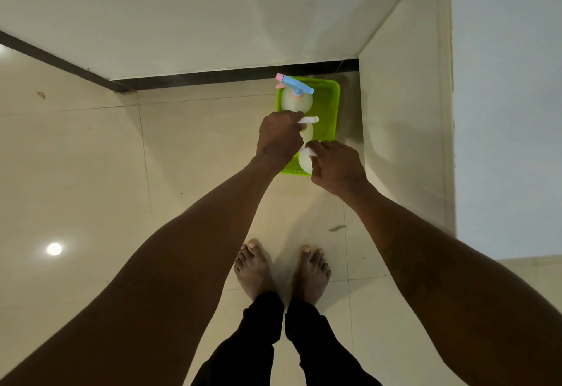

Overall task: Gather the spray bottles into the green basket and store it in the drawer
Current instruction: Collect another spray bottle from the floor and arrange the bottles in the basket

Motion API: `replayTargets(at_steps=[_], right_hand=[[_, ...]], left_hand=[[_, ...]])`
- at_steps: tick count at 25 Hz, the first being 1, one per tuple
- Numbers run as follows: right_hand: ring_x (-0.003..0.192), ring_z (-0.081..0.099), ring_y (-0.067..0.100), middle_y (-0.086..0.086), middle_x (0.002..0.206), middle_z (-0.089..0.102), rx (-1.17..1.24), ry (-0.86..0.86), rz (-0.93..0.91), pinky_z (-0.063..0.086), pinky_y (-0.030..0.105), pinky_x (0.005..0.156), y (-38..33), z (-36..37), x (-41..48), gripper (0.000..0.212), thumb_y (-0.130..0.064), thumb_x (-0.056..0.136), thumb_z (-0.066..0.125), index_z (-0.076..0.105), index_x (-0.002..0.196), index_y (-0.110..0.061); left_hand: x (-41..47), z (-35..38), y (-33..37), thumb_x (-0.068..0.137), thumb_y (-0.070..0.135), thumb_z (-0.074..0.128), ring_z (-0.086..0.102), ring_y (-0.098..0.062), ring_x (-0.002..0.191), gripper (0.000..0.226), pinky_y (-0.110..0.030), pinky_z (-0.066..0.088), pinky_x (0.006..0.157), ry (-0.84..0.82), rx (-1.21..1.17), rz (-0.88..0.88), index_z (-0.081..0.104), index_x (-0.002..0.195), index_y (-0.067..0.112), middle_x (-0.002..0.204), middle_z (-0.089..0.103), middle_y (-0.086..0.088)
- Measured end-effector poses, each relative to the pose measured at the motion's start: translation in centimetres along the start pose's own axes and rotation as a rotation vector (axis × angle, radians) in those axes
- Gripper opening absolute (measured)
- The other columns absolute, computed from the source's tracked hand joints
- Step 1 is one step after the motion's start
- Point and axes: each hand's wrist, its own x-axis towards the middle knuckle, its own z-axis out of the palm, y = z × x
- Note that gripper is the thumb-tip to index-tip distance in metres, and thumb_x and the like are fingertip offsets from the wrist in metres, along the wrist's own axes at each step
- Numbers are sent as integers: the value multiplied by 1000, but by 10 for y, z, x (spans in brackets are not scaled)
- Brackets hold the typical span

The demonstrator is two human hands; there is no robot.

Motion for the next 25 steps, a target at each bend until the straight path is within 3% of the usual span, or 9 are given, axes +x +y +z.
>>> replayTargets(at_steps=[10, 13, 16, 20, 25], right_hand=[[82, 66, 29, 4, 85, 70, 47, 217, -119, 54, 34, 54, -6, -6, -22, 31, -14, 79, 58, 70, 107, -17], [85, 67, 29, 4, 89, 70, 87, 248, -169, 54, 35, 56, -10, -7, -29, 31, -15, 81, 57, 71, 108, -16], [84, 69, 28, 4, 94, 72, 73, 261, -206, 56, 36, 56, -16, -4, -29, 30, -11, 81, 60, 71, 109, -13], [77, 69, 29, 9, 89, 73, 59, 231, -198, 57, 37, 59, -18, 9, -12, 28, -12, 88, 62, 70, 114, -9], [76, 68, 40, 20, 87, 72, 194, 95, -82, 57, 43, 63, -22, 31, 1, 24, -10, 87, 70, 70, 110, -4]], left_hand=[[7, -22, 9, 84, 18, 68, 68, -36, 81, 21, -41, 53, 76, -29, 22, 207, 79, 102, 17, 87, 77, -8], [8, -28, 14, 84, 16, 70, 69, -34, 83, 22, -37, 51, 78, -28, -11, 254, 79, 104, 13, 92, 78, -8], [14, -33, 24, 85, 15, 69, 67, -32, 86, 22, -33, 45, 80, -133, -2, 288, 79, 104, 13, 91, 77, -9], [24, -23, 35, 87, 14, 70, 63, -29, 96, 24, -31, 41, 85, -250, -7, 241, 78, 110, 14, 100, 76, -8], [34, -3, 31, 87, 20, 72, 62, -28, 107, 30, -36, 48, 93, -350, 16, 185, 75, 117, 13, 108, 75, -9]])
